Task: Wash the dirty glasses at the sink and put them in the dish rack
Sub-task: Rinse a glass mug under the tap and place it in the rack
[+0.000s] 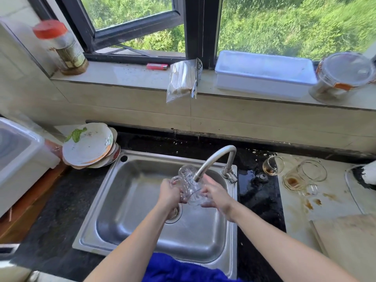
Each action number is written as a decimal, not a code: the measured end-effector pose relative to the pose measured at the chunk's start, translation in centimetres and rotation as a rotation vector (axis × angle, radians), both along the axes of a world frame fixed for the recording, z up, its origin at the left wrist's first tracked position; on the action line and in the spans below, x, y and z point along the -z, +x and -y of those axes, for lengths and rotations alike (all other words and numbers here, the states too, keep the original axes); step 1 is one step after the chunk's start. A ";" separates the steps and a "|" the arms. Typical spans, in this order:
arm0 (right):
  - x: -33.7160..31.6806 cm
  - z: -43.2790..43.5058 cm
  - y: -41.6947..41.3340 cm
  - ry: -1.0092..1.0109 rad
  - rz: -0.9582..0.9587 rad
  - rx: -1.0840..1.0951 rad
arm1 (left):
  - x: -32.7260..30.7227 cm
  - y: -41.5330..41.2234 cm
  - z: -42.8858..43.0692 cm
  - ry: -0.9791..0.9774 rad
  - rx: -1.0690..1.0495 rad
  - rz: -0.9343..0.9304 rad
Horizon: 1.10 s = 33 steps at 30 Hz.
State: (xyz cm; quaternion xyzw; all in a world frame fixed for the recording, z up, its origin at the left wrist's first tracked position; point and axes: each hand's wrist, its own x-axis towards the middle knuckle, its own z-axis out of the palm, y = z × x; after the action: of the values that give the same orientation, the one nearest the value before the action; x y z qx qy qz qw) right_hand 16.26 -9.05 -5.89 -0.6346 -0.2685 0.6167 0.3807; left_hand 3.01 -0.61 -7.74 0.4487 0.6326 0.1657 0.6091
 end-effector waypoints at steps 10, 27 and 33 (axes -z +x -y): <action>0.9 -4.0 -1.2 -0.044 0.266 0.108 | -1.6 -0.1 1.5 0.220 0.300 -0.149; 0.5 1.5 0.8 -0.012 0.709 0.101 | -0.2 5.2 2.7 0.065 0.162 0.159; 2.6 1.0 2.8 -0.021 0.108 0.436 | -0.2 3.8 1.6 -0.083 0.241 0.220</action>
State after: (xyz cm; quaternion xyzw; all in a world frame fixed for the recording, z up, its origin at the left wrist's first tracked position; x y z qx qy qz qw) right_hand 19.10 -10.03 -8.45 -0.7138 -0.1384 0.4876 0.4832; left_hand 6.82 -2.19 -7.49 0.4747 0.5100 0.1135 0.7083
